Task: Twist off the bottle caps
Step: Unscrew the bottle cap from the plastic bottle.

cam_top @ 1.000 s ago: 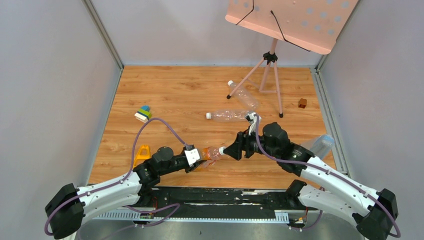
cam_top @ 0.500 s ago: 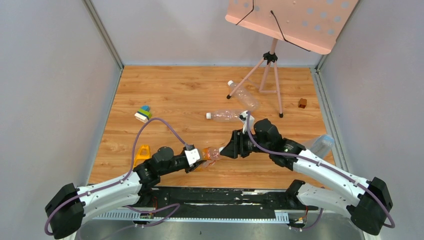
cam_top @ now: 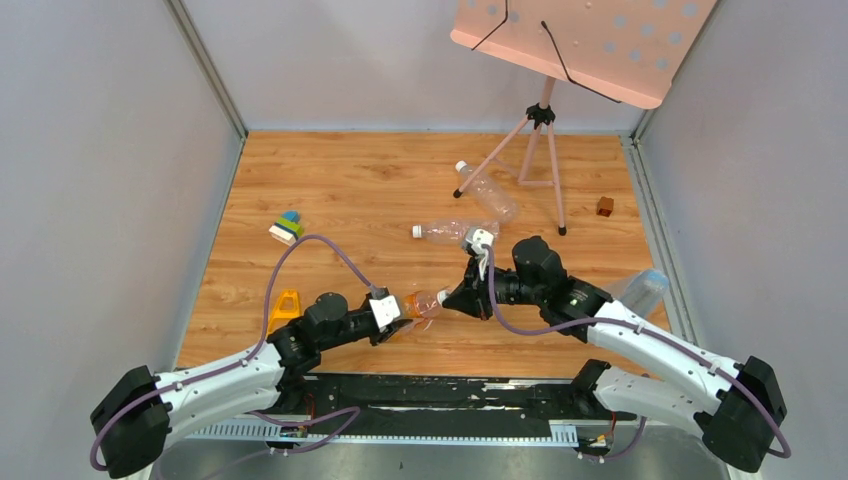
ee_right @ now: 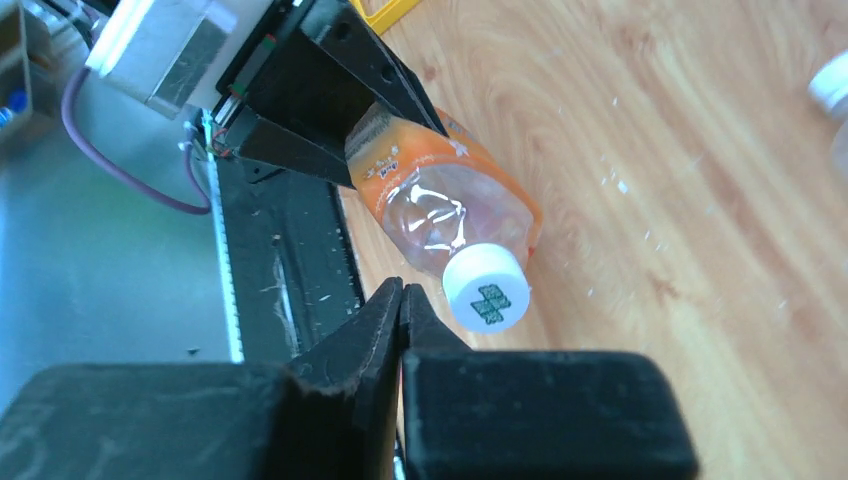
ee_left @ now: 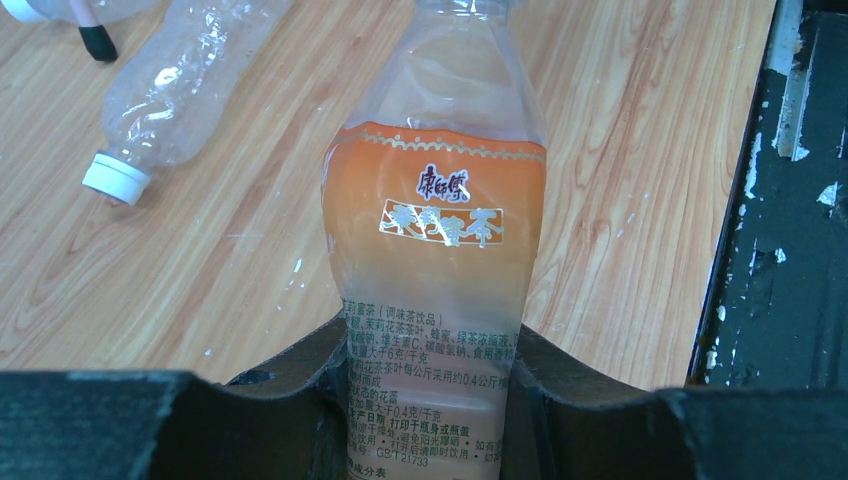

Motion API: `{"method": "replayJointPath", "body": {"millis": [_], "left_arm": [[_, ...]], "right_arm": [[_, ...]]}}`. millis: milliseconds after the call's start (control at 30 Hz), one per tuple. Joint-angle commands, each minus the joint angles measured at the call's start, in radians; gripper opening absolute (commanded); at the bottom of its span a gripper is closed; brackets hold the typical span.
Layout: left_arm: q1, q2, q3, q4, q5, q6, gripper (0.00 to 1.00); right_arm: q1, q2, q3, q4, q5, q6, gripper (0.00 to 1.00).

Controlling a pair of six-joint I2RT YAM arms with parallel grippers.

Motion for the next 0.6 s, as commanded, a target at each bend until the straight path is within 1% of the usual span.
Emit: {"method": "replayJointPath", "body": {"millis": [0, 33, 67, 100, 167, 200, 233, 367, 567], "left_arm": [[-0.002, 0.0, 0.021, 0.035, 0.014, 0.0, 0.0], [-0.002, -0.005, 0.021, 0.034, 0.014, 0.0, 0.0], [-0.002, -0.008, 0.019, 0.033, 0.012, 0.0, 0.0], [-0.003, -0.012, 0.017, 0.033, 0.01, -0.001, 0.0], [-0.003, -0.017, 0.015, 0.035, 0.005, 0.0, 0.0], [-0.003, -0.016, 0.014, 0.035, 0.005, 0.0, 0.0], [-0.002, -0.016, 0.015, 0.036, 0.006, 0.0, 0.0], [-0.003, -0.006, 0.019, 0.038, 0.01, 0.0, 0.0], [-0.003, -0.002, 0.02, 0.038, 0.012, 0.0, 0.0]], "right_arm": [[0.007, -0.015, 0.007, 0.13, -0.042, -0.287, 0.07], [0.007, -0.017, 0.017, 0.127, 0.023, -0.245, 0.14], [0.006, -0.019, 0.022, 0.122, 0.111, -0.171, 0.27], [0.006, -0.021, 0.032, 0.097, 0.163, -0.109, 0.39], [0.006, -0.025, 0.037, 0.053, 0.204, -0.036, 0.53], [0.006, -0.027, 0.034, 0.033, 0.223, 0.02, 0.58], [0.006, -0.028, 0.033, 0.014, 0.23, 0.067, 0.6], [0.006, -0.033, 0.012, -0.031, 0.24, 0.204, 0.61], [0.003, -0.026, 0.018, -0.016, 0.23, 0.283, 0.59]]}}
